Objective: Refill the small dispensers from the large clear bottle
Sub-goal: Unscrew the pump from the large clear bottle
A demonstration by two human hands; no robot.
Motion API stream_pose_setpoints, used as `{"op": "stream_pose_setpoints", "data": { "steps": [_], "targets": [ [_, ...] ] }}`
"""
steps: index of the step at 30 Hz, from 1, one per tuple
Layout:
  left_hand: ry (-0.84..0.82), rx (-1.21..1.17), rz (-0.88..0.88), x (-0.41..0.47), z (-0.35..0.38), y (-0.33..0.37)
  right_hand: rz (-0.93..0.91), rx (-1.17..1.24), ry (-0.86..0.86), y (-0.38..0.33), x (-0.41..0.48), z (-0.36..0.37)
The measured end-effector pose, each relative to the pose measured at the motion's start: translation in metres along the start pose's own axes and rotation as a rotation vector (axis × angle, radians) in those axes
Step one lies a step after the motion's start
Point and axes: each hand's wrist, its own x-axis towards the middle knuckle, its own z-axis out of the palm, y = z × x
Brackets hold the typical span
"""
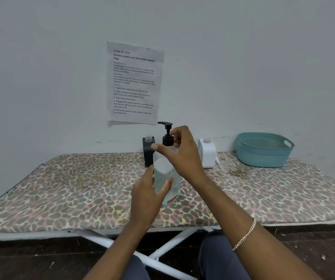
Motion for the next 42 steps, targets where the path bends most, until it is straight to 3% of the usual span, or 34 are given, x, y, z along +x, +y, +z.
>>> {"op": "stream_pose_setpoints", "data": {
  "steps": [4,11,15,24,35,42],
  "targets": [
    [-0.009,-0.001,0.000,0.000,0.000,0.000,0.012,-0.004,0.080,-0.001,-0.001,0.004],
    [0.005,-0.002,0.000,0.000,0.001,-0.001,-0.007,0.060,-0.073,0.002,-0.001,-0.009],
    [0.003,-0.006,0.001,0.000,0.001,-0.001,0.017,0.131,-0.076,-0.002,0.000,-0.012],
    [0.005,-0.011,-0.005,-0.001,0.002,-0.002,0.018,-0.024,0.009,-0.007,0.003,-0.005],
    [0.010,0.027,0.010,0.001,0.003,-0.005,0.037,0.163,-0.201,-0.006,0.003,-0.019],
    [-0.004,0.020,0.008,0.000,0.002,-0.006,0.016,-0.065,-0.069,-0.008,0.005,-0.009]
  ]
}}
